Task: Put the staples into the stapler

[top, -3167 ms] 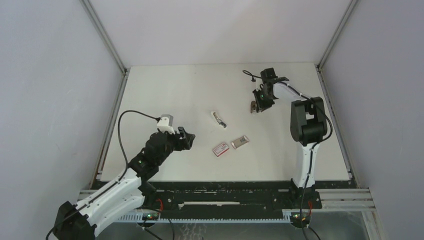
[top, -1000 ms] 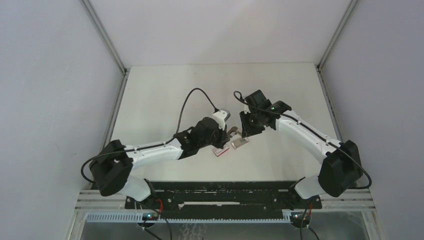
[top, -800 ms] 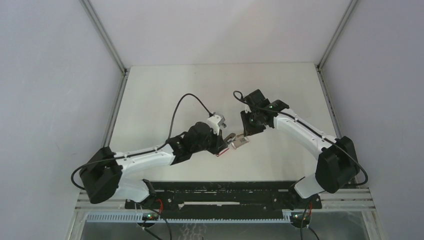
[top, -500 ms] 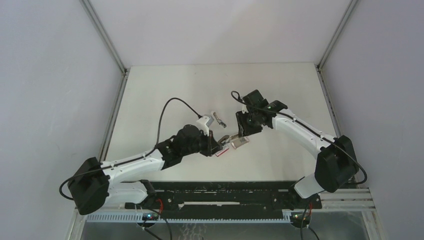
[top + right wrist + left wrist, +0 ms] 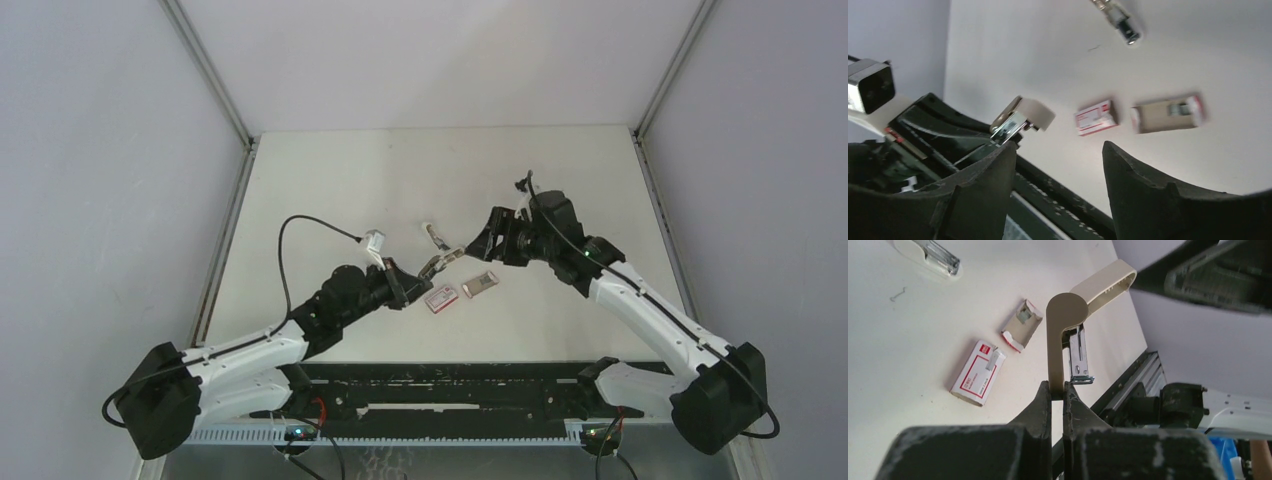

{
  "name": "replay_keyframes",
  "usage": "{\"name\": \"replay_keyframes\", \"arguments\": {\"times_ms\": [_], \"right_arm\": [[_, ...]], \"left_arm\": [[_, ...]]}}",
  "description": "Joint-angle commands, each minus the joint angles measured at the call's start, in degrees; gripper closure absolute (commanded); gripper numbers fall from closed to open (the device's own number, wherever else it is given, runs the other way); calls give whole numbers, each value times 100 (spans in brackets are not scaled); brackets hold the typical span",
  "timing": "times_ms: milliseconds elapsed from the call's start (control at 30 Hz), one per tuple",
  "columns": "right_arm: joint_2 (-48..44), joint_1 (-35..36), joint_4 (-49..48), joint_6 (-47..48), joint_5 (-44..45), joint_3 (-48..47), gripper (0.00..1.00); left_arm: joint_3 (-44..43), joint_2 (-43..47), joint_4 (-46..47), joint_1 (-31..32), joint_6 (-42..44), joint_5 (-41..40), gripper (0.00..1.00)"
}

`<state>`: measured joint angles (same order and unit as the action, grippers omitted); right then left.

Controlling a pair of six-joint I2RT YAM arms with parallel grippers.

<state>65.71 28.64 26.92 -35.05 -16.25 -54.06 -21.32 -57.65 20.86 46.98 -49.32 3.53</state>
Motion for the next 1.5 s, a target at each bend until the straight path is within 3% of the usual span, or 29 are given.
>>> {"name": "replay_keyframes", "arguments": {"times_ms": [0, 167, 467, 1033, 1433, 1467], "right_arm": [[-209, 515, -1337, -1469, 293, 381, 36], [-80, 1044, -1629, -1809, 907, 405, 35], [407, 1318, -1729, -2195, 1618, 212, 35], [1305, 1451, -1760, -2272, 1252, -421, 45], [1269, 1419, -1868, -2027, 1261, -430, 84], [1262, 1394, -1909, -1939, 1258, -430, 86]], "left_arm": [[102, 247, 673, -40, -370, -504, 100], [110, 258, 639, -32, -381, -624, 100], [131, 259, 658, 33, -309, -728, 100], [-49, 10, 806, 485, 446, -1144, 100], [-12, -7, 937, 654, 1016, -1017, 100], [-8, -17, 944, 654, 1045, -967, 95]]}}
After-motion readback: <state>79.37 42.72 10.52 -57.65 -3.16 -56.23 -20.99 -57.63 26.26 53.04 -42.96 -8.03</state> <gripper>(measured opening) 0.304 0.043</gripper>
